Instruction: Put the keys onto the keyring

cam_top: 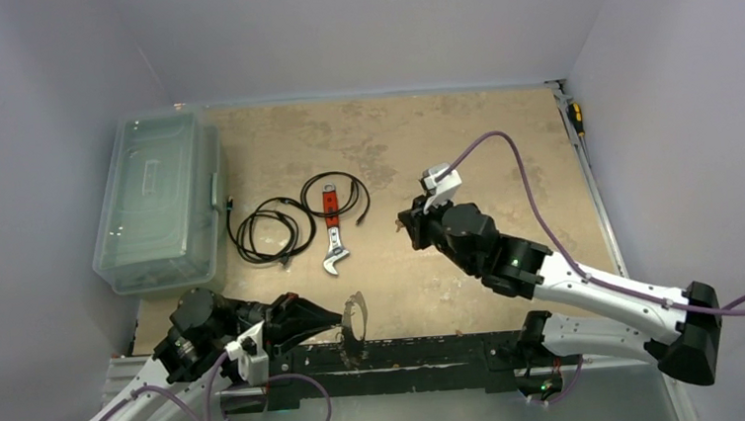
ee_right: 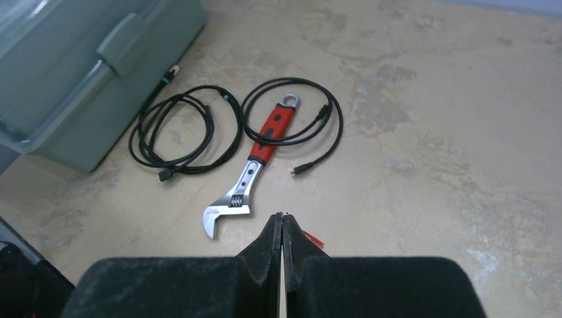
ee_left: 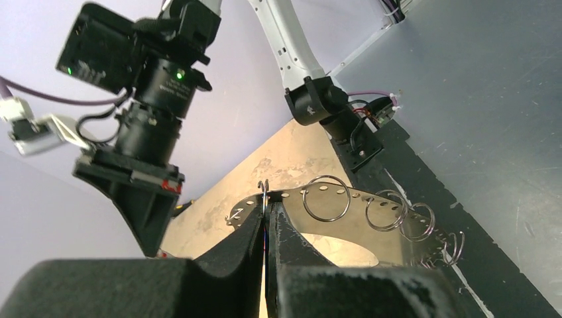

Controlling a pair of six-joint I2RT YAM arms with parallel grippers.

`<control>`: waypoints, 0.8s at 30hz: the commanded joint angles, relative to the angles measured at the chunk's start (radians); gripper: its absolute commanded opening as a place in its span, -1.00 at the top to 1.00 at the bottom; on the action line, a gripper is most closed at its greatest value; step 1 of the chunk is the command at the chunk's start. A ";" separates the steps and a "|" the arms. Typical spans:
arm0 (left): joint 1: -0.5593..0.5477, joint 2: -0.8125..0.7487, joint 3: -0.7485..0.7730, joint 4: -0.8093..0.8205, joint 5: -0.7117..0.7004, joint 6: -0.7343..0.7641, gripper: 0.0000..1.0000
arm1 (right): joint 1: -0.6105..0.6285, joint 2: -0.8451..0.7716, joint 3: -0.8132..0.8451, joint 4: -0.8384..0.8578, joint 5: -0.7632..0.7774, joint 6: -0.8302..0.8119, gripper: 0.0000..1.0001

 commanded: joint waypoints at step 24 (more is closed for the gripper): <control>0.023 0.259 0.034 0.108 0.054 -0.151 1.00 | 0.008 -0.222 -0.071 0.198 -0.578 -0.538 1.00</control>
